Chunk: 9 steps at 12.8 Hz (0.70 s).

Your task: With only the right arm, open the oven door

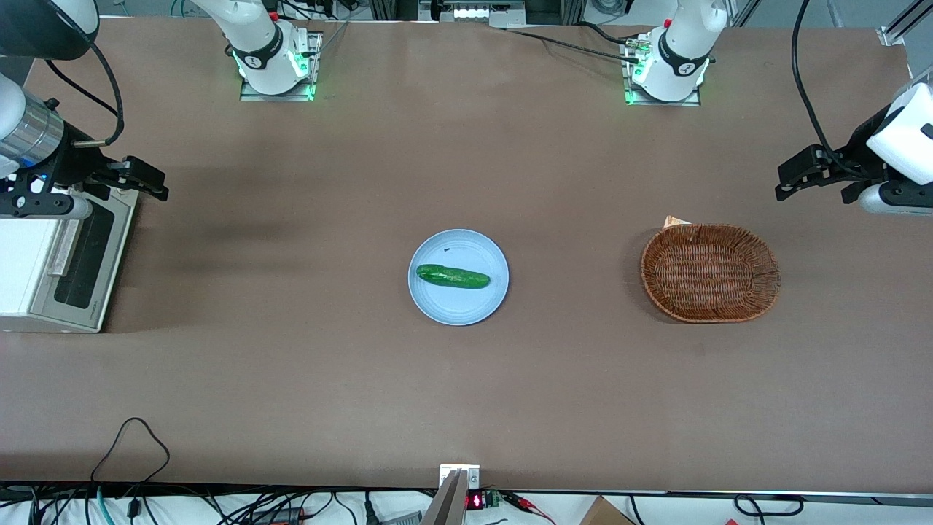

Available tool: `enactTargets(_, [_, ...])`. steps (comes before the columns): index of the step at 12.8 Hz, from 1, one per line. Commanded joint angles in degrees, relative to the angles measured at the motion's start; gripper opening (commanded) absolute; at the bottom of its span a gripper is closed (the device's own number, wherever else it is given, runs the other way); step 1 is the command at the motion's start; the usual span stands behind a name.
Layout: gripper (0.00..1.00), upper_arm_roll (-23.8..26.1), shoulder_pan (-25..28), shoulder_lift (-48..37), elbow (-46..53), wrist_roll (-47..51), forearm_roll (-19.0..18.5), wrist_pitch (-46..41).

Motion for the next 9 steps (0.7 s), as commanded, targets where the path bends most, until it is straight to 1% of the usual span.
enactTargets(1, [1.00,0.1,-1.4,0.4,0.9,-0.8,0.4,0.0])
enactTargets(9, [1.00,0.1,-1.5,0.4,0.9,-0.9,0.6,-0.5])
